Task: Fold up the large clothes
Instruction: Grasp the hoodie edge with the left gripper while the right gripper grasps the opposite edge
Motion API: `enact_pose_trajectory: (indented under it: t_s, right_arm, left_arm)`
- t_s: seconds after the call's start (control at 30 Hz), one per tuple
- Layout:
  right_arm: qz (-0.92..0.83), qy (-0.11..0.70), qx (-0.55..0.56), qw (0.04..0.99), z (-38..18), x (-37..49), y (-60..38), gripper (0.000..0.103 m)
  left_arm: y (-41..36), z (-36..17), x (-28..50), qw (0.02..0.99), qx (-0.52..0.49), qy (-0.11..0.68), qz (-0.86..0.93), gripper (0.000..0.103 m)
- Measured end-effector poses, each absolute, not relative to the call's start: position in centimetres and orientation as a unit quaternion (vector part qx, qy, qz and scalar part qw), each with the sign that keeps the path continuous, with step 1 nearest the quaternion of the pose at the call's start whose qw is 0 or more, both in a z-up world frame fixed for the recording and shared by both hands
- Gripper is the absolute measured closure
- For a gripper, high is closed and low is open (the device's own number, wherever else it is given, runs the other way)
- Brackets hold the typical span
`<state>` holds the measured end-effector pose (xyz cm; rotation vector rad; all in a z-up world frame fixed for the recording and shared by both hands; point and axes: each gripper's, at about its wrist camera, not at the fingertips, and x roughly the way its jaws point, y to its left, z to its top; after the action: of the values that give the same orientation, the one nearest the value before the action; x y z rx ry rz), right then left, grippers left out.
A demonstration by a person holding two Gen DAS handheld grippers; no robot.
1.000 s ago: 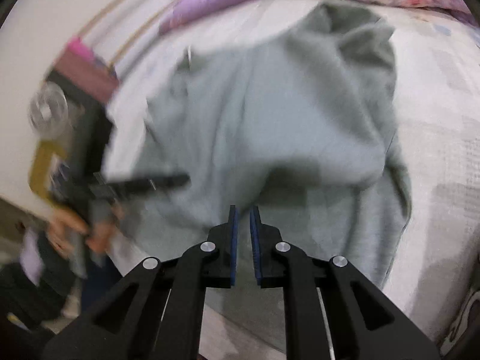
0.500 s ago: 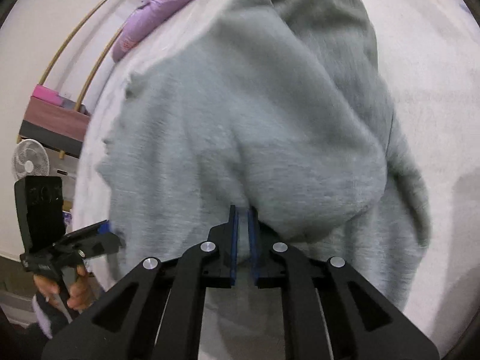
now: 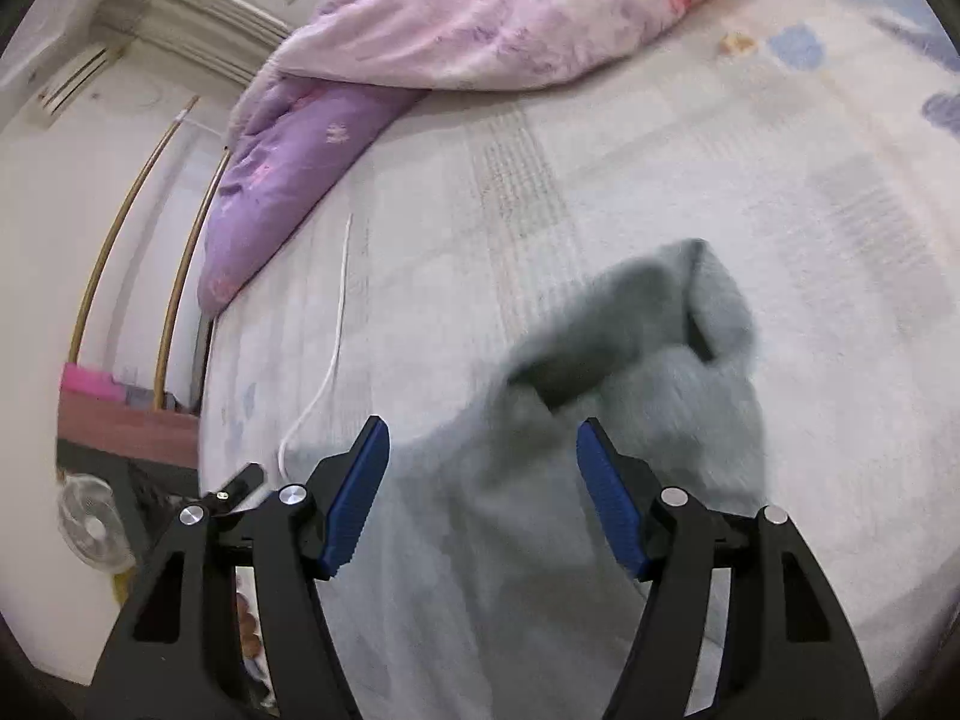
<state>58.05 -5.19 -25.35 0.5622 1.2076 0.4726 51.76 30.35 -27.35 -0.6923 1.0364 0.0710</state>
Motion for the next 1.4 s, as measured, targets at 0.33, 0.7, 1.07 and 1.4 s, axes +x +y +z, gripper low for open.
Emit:
enact_pose_trajectory:
  t_s: [0.33, 0.7, 1.07, 1.4]
  right_arm:
    - [0.185, 0.578, 0.300, 0.736, -29.7, 61.0, -6.1, 0.092]
    - [0.254, 0.524, 0.262, 0.770, -23.7, 54.9, -6.6, 0.098]
    - [0.313, 0.486, 0.236, 0.781, -17.3, 40.0, -10.5, 0.098]
    - [0.286, 0.506, 0.263, 0.770, -22.4, 26.7, -13.9, 0.098]
  left_arm:
    - [33.0, -31.3, 53.5, 0.790, -0.314, 0.521, 0.078, 0.063]
    - [33.3, -25.4, 46.0, 0.826, -0.338, 0.450, 0.037, 0.098]
    - [29.4, -20.0, 27.5, 0.867, -0.318, 0.384, -0.017, 0.098]
    - [26.3, -25.0, 16.6, 0.854, -0.313, 0.416, -0.002, 0.098]
